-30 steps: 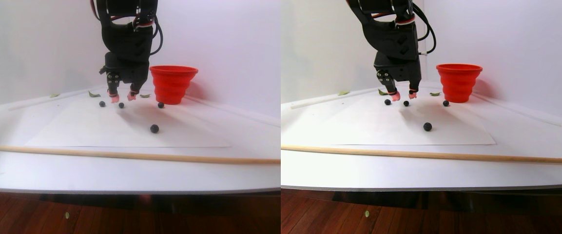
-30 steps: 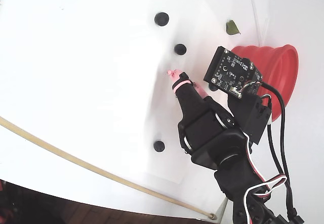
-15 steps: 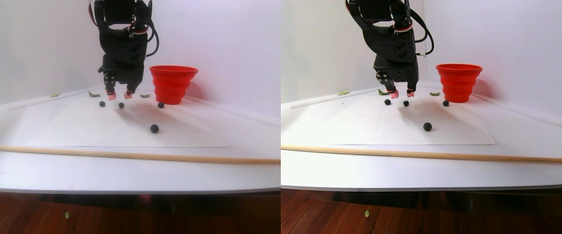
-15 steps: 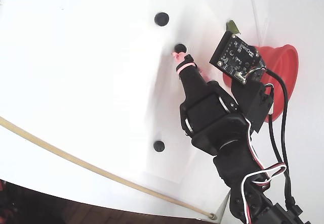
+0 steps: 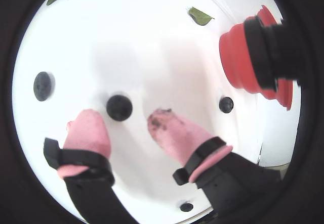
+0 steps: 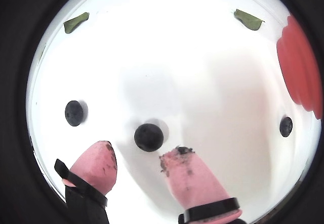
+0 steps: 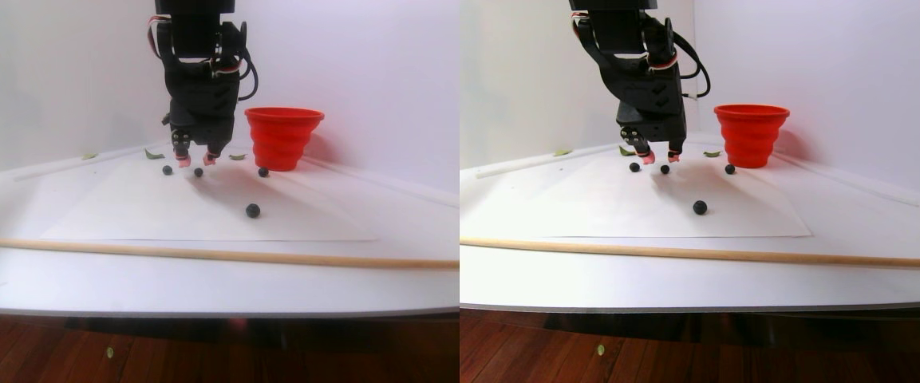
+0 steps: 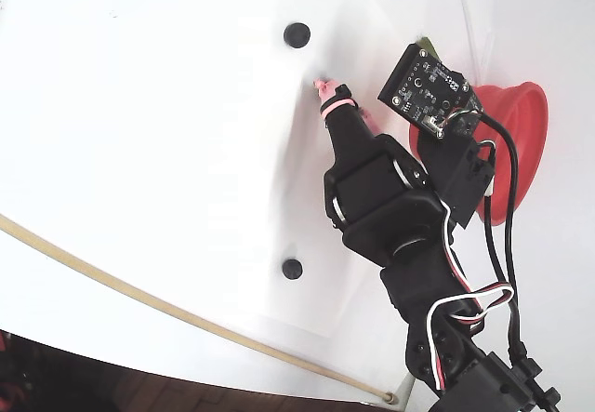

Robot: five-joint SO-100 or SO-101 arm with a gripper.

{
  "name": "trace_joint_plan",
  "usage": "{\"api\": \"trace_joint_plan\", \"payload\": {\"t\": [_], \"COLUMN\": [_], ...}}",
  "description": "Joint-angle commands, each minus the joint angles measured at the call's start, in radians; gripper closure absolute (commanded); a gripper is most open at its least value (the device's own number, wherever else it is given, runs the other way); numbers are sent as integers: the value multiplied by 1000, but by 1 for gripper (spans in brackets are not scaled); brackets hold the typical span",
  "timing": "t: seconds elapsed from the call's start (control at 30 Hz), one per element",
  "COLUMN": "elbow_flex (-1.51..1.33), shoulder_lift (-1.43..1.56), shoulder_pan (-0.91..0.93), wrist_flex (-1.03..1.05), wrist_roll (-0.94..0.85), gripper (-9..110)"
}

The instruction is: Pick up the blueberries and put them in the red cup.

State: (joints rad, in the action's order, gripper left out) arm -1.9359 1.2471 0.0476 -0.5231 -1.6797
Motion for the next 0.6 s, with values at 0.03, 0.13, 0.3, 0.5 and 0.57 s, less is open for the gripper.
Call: {"api": "trace_joint_plan", "payload": {"t": [0.03,0.13,0.3,0.5,0.57], "elbow_flex": [84,101,127,146,156], "shoulder_lift": [12,-3,-38,-63,-75], "shoulder_pan": [-2,2,5,12,14], "wrist_flex": [-29,-29,-52,-71,-75], "wrist_roll": [8,12,12,25,28], "gripper": [83,83,83,83,83]}}
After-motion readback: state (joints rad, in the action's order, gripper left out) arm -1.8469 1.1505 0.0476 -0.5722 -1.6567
